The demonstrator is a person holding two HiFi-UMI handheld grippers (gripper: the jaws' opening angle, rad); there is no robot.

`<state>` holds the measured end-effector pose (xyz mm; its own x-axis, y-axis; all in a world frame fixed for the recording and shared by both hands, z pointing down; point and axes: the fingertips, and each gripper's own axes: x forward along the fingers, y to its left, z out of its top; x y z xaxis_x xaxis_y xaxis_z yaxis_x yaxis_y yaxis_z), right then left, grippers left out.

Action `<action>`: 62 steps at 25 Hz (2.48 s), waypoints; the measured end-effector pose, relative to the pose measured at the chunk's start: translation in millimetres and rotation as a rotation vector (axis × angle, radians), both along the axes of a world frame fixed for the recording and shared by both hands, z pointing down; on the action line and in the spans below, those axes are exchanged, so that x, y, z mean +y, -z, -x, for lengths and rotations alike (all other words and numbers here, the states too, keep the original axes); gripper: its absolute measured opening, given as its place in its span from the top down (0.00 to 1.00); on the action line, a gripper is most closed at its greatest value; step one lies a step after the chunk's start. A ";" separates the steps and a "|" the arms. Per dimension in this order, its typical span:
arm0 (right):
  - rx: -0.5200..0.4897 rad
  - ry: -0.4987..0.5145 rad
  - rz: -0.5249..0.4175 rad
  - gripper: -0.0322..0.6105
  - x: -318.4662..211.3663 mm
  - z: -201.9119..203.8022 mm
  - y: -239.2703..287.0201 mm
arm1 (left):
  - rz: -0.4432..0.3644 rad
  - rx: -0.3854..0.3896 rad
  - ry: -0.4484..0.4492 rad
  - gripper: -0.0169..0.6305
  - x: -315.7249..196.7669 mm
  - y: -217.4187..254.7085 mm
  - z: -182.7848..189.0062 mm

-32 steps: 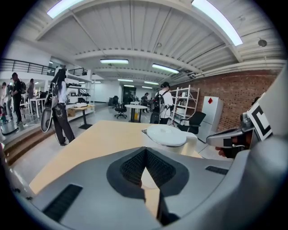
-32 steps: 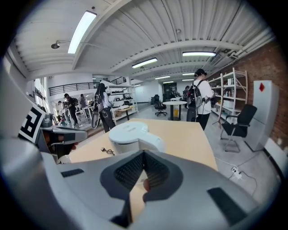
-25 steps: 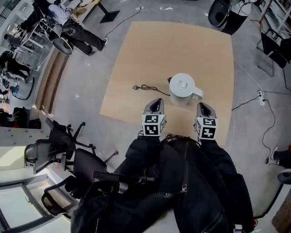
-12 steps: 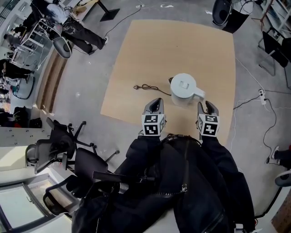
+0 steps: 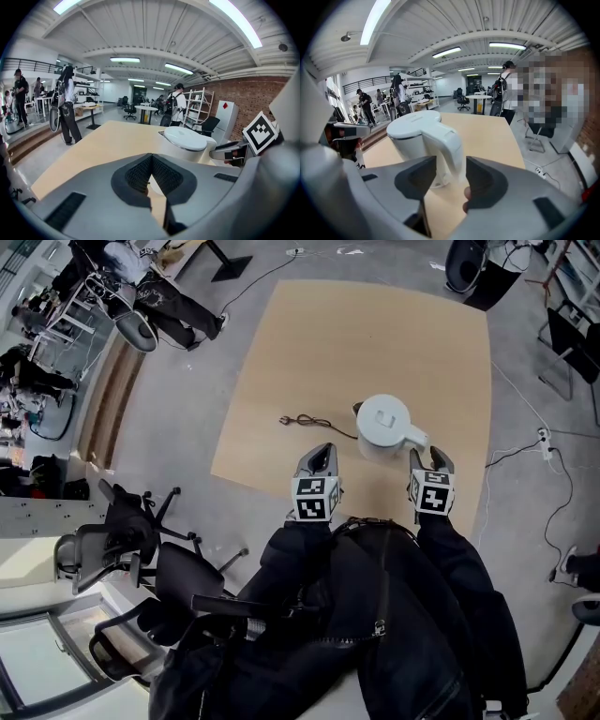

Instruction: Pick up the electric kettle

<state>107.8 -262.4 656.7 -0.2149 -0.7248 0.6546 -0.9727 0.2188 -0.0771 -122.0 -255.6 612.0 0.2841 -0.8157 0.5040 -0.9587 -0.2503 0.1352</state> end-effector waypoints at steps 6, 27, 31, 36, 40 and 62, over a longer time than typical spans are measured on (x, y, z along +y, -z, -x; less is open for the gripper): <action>0.031 -0.011 0.032 0.66 -7.0 -1.8 -9.6 | 0.003 0.001 0.011 0.97 -1.3 -1.2 4.8; 0.280 -0.068 -0.055 0.66 -43.6 -4.5 -23.6 | 0.021 -0.014 0.032 0.97 1.0 -8.6 19.5; 0.302 -0.065 -0.094 0.69 -45.0 -3.4 -22.9 | 0.027 -0.020 0.032 0.97 2.7 -10.1 22.5; 0.244 -0.072 -0.130 0.70 -47.0 -4.4 -21.6 | 0.038 -0.024 0.030 0.97 4.3 -11.6 24.6; 0.210 -0.076 -0.183 0.71 -48.3 -5.2 -17.5 | 0.042 -0.030 0.021 0.97 6.2 -10.6 24.4; 0.153 -0.153 -0.309 0.71 -62.1 -24.0 13.0 | 0.056 -0.054 0.062 0.97 17.4 -15.9 58.7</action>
<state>131.8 -324.5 643.7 -0.0056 -0.9093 0.4161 -0.9911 0.0604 0.1186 -180.7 -238.1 627.9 0.2051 -0.8009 0.5625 -0.9784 -0.1839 0.0950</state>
